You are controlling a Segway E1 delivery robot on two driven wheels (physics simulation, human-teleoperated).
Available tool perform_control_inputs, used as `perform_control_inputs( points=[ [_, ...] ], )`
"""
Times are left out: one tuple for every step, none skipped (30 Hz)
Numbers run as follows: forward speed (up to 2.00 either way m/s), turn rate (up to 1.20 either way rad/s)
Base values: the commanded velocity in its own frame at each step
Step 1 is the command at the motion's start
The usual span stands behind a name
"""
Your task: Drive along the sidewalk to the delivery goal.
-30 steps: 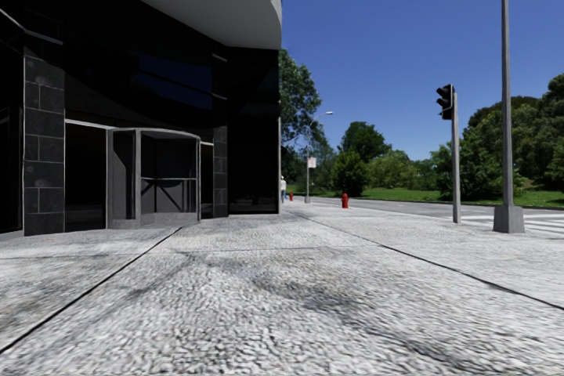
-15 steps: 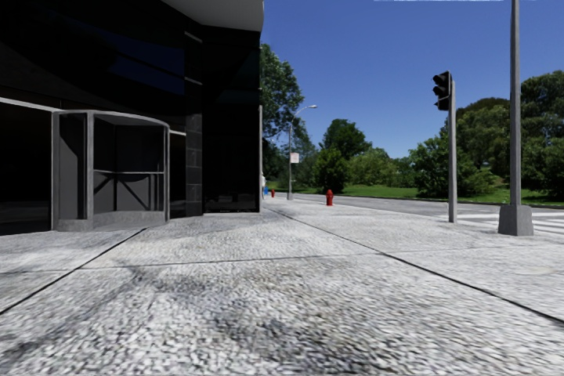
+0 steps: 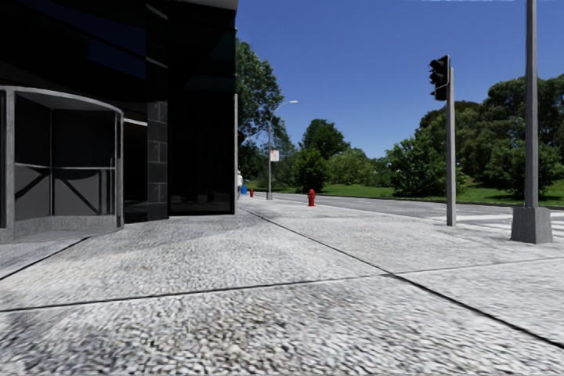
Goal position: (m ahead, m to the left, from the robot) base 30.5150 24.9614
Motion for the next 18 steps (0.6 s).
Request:
perform_control_inputs(
  points=[
    [2.00,0.00],
    [2.00,0.00],
    [2.00,0.00],
    [2.00,0.00],
    [2.00,0.00],
    [2.00,0.00],
    [2.00,0.00],
    [2.00,0.00],
    [2.00,0.00],
    [2.00,0.00],
    [2.00,0.00],
    [2.00,0.00],
    [2.00,0.00],
    [2.00,0.00],
    [2.00,0.00],
    [2.00,0.00],
    [2.00,0.00],
    [2.00,0.00]
  ],
)
